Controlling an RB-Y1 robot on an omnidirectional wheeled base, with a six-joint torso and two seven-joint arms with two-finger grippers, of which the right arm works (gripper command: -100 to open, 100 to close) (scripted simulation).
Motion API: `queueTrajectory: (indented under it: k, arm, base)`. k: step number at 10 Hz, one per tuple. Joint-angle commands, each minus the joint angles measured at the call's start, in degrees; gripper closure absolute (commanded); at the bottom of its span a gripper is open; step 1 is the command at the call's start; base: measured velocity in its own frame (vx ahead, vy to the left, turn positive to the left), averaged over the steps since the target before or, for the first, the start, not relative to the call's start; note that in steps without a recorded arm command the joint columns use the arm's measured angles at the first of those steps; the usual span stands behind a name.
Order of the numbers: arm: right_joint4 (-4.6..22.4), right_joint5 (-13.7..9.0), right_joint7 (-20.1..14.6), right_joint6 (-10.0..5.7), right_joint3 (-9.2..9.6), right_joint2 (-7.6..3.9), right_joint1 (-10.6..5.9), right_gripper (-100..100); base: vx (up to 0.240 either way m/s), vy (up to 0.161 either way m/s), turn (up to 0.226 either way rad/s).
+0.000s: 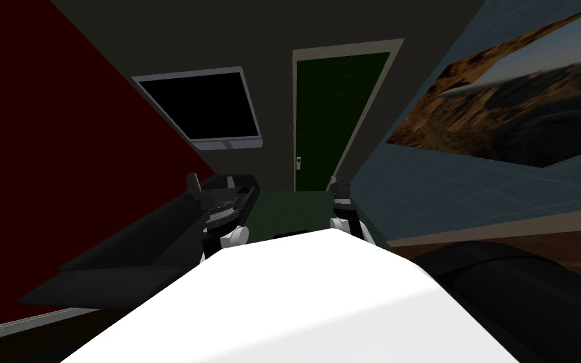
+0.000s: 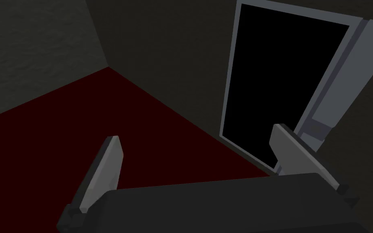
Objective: Pull the door open
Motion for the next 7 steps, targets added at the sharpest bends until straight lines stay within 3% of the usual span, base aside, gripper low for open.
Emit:
queueTrajectory:
  k: [1,7]
  arm:
    - [1.35,-1.68,-1.75,-0.06,0.63,-1.08,-0.66,-100]
    - [6.20,-7.76,-8.05,-0.28,2.90,-4.37,-3.06,-100]
  base:
    - [0.086,0.010,-0.017]
    - [0.156,0.009,-0.020]
